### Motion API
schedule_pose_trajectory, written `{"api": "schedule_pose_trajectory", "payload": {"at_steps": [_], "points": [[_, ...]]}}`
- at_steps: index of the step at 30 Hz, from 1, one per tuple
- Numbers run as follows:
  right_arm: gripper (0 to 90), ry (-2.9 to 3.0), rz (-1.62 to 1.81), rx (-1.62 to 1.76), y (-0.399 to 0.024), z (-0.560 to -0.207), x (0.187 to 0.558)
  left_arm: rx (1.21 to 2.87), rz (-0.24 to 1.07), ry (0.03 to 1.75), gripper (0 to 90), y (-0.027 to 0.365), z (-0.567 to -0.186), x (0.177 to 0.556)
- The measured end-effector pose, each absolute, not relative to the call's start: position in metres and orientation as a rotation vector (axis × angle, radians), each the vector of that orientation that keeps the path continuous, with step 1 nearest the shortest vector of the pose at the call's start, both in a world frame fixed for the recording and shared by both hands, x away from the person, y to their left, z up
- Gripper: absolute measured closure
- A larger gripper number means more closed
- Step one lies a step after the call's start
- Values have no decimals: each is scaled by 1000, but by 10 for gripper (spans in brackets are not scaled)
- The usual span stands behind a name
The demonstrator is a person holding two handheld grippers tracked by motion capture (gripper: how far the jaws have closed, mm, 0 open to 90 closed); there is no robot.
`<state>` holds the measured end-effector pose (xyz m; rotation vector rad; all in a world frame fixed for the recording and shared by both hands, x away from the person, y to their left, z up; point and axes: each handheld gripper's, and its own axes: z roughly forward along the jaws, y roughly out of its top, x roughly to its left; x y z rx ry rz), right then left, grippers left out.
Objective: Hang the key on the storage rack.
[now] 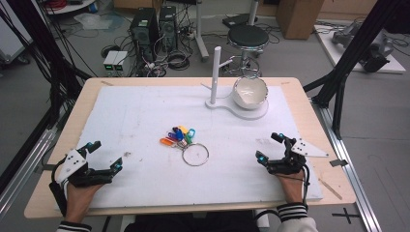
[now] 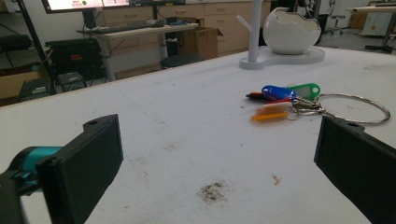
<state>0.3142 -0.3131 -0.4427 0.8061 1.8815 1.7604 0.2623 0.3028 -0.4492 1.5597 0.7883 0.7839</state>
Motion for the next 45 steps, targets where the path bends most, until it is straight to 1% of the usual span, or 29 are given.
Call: {"api": "schedule_pose_trajectory", "payload": {"at_steps": [3,6,7,9,10,13,19,26,33,36,37,39,45], "points": [[9,1884,1765,787,-310,-430,316,1557,785,787,17,302,-449,262],[9,1928,1761,749,-302,-406,322,1557,782,793,17,303,-449,263],[9,1928,1761,749,-302,-406,322,1554,778,798,17,303,-449,263],[9,1953,1762,704,-296,-390,326,1555,779,795,17,303,-449,263],[9,1974,1762,657,-291,-375,330,1557,782,792,17,303,-449,263],[9,2019,1759,603,-283,-353,337,1557,784,791,17,303,-449,263],[9,2146,1728,513,-266,-328,350,1558,784,792,17,303,-449,263],[9,2293,1651,414,-240,-316,364,1558,783,792,17,303,-449,263],[9,2472,1491,291,-209,-308,374,1555,783,793,17,303,-449,263],[9,2546,1425,233,-195,-308,377,1558,782,791,17,303,-449,263],[9,2596,1368,192,-184,-309,379,1559,781,792,17,303,-449,263],[9,2609,1354,178,-180,-309,380,1559,780,791,17,303,-449,263],[9,2743,1197,60,-148,-320,387,1559,781,791,17,303,-449,263]]}}
